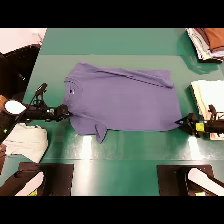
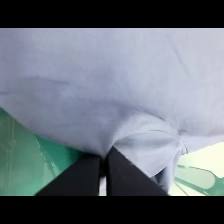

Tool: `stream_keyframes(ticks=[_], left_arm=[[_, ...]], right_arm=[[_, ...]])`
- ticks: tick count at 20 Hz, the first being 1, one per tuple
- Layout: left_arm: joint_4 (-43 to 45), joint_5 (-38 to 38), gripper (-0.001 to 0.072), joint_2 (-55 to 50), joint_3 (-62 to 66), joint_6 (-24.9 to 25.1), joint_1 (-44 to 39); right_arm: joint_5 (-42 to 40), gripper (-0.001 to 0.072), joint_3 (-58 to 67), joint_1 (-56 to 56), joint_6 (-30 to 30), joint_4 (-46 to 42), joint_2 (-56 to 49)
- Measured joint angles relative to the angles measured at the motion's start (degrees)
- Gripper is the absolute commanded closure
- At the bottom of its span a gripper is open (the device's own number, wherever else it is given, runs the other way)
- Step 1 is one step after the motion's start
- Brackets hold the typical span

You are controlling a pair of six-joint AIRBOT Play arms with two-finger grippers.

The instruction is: Fold the shirts.

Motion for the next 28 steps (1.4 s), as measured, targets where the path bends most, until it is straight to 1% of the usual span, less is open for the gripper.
stream_keyframes(ticks=[1,2,5,8,10,13,16,19,22,24,28], left_arm=[[0.02,-0.07,0.0685,0.07,0.04,0.00,0.00],[0.09,-0.22,0.0685,0.33,0.20,0.00,0.00],[2.34,-1.16,0.0684,2.60,2.45,-0.83,0.00],[7.02,-4.76,0.0684,6.71,9.64,-2.23,-0.02],[9.60,-7.80,0.0683,9.55,17.97,-2.75,-0.04],[11.82,-10.34,0.0683,12.33,33.46,-3.06,-0.04],[12.55,-10.71,0.0683,13.49,50.49,-3.08,-0.09],[13.00,-8.24,0.0684,13.92,65.90,-2.54,-0.09],[13.42,-5.22,0.0684,13.90,76.70,-1.90,-0.09],[14.25,-4.17,0.0684,13.38,80.24,-1.73,-0.09],[17.38,-7.39,0.0683,8.24,82.31,-1.81,-0.09]], right_arm=[[-1.03,0.0668,1.05,1.55,-0.02,-0.39,-1.03],[-1.81,0.0694,2.08,2.99,-0.09,-0.31,-1.66],[-3.32,0.0694,5.95,6.78,-0.20,-0.98,-0.20],[-1.44,0.0695,12.48,9.01,-0.22,-0.20,5.44],[-0.02,0.0695,19.37,9.75,-0.22,0.13,10.58],[0.59,0.0695,31.69,9.94,-0.22,0.37,17.77],[0.94,0.0695,44.70,8.13,-0.22,0.28,23.23],[1.25,0.0695,56.41,4.61,-0.22,-0.37,26.73],[2.75,0.0695,66.29,0.26,-0.22,-0.70,27.58],[5.22,0.0695,72.22,-2.27,-0.22,-0.81,25.88],[12.26,0.0696,81.22,-3.30,1.09,-0.81,18.53]])
